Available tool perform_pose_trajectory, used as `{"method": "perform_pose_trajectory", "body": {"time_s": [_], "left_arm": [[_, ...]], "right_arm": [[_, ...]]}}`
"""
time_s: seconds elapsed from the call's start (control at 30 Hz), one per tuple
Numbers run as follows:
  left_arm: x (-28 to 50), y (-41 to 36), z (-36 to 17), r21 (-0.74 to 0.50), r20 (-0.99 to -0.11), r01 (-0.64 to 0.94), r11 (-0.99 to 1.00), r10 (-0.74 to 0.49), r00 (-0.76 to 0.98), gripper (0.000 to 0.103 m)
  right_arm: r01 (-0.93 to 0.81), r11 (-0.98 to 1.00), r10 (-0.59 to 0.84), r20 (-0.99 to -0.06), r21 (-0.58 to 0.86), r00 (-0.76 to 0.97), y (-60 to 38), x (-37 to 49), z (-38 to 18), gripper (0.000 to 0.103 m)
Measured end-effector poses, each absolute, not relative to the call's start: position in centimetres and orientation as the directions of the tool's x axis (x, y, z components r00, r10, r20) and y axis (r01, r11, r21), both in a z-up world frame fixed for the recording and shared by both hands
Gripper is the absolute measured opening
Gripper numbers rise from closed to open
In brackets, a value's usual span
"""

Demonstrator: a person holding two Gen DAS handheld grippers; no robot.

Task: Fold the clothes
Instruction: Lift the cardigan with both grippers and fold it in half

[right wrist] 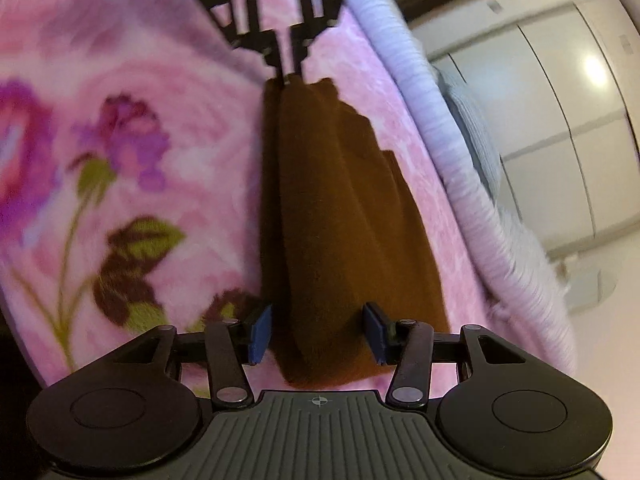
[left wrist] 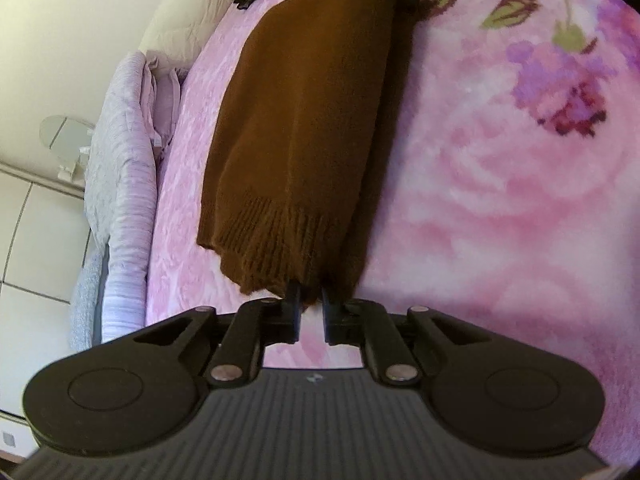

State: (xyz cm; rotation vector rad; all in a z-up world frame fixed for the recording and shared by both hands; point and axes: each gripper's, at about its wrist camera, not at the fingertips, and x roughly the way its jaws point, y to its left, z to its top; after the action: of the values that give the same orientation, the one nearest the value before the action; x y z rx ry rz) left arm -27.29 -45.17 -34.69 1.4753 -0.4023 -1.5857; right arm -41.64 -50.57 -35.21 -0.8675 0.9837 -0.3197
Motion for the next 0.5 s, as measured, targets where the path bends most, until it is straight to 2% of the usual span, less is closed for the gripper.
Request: {"method": "perform_pose_trajectory", "body": {"time_s": [0.17,0.3,0.37,0.4,0.5], "left_arm": [[-26.8,-44.7,-34.7,0.741,-0.623,0.42,-0.525,-0.77,0.137,0.008],[-26.4,-43.9,-34.6,0.744,-0.611,0.437,-0.505,-0.78,0.139,0.016],[-26.3,-43.2,-34.2,0.757,-0.589,0.436,-0.486,-0.797,0.135,0.031],[-26.3,-42.7,-34.0,0.764,-0.578,0.433,-0.478,-0.806,0.129,0.045],[-26.8,-41.0,-33.5,0.797,-0.534,0.39,-0.46,-0.84,0.1,0.06]], "right_arm": [[-0.25,0.568,-0.606,-0.604,-0.784,0.518,-50.0,-42.1,-35.8,0.048],[-0.299,0.534,-0.62,-0.607,-0.791,0.497,-50.2,-42.8,-36.1,0.049],[-0.31,0.511,-0.637,-0.595,-0.802,0.49,-50.9,-43.0,-36.9,0.049],[-0.311,0.499,-0.641,-0.586,-0.809,0.496,-51.1,-43.1,-37.2,0.049],[-0.255,0.568,-0.607,-0.607,-0.783,0.512,-52.5,-42.6,-36.0,0.045]]}}
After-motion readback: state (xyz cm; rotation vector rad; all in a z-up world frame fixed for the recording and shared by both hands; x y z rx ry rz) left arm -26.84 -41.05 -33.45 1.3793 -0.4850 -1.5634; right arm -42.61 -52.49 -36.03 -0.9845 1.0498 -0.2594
